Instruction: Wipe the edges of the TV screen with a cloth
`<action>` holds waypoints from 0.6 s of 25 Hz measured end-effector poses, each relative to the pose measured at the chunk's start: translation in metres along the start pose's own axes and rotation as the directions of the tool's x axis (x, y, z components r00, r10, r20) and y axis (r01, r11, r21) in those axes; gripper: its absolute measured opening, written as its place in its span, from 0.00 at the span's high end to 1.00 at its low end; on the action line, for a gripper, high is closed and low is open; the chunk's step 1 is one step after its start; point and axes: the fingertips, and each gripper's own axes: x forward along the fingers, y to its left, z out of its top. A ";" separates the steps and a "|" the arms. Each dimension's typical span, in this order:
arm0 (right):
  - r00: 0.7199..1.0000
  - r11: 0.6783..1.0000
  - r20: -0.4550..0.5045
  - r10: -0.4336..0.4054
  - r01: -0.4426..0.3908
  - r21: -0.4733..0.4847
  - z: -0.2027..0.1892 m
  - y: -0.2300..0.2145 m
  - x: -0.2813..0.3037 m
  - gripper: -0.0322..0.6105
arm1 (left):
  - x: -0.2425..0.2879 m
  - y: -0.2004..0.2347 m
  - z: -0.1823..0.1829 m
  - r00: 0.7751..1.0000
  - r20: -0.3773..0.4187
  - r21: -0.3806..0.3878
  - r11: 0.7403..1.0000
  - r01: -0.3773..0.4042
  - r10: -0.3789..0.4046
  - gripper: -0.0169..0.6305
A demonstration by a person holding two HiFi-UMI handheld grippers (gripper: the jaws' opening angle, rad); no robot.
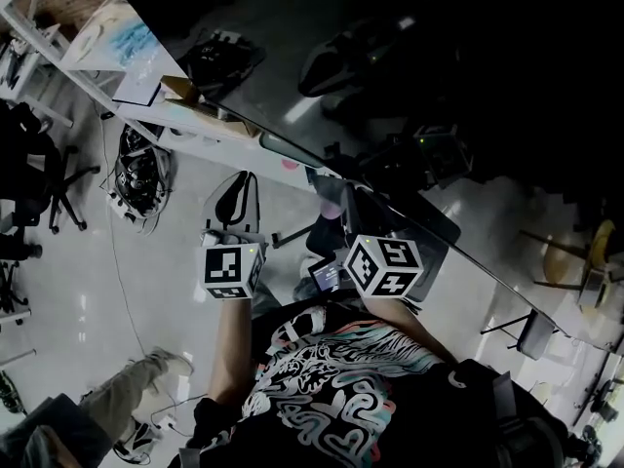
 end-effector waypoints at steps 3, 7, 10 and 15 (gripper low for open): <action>1.000 1.000 -0.001 -0.003 0.003 0.010 0.000 0.006 0.011 0.89 | 0.005 0.013 -0.001 1.000 -0.002 -0.003 1.000 0.025 -0.025 0.91; 1.000 1.000 -0.004 -0.018 0.018 0.023 0.002 0.019 0.027 0.89 | 0.014 0.033 0.000 0.997 -0.007 -0.006 0.997 0.071 -0.071 0.91; 0.999 0.999 0.004 -0.038 0.038 0.035 0.002 0.026 0.034 0.89 | 0.021 0.043 0.005 0.995 0.003 0.004 0.995 0.099 -0.099 0.91; 0.999 0.998 -0.001 -0.051 0.051 0.041 0.004 0.034 0.046 0.89 | 0.030 0.056 0.007 0.990 -0.007 0.011 0.990 0.139 -0.139 0.91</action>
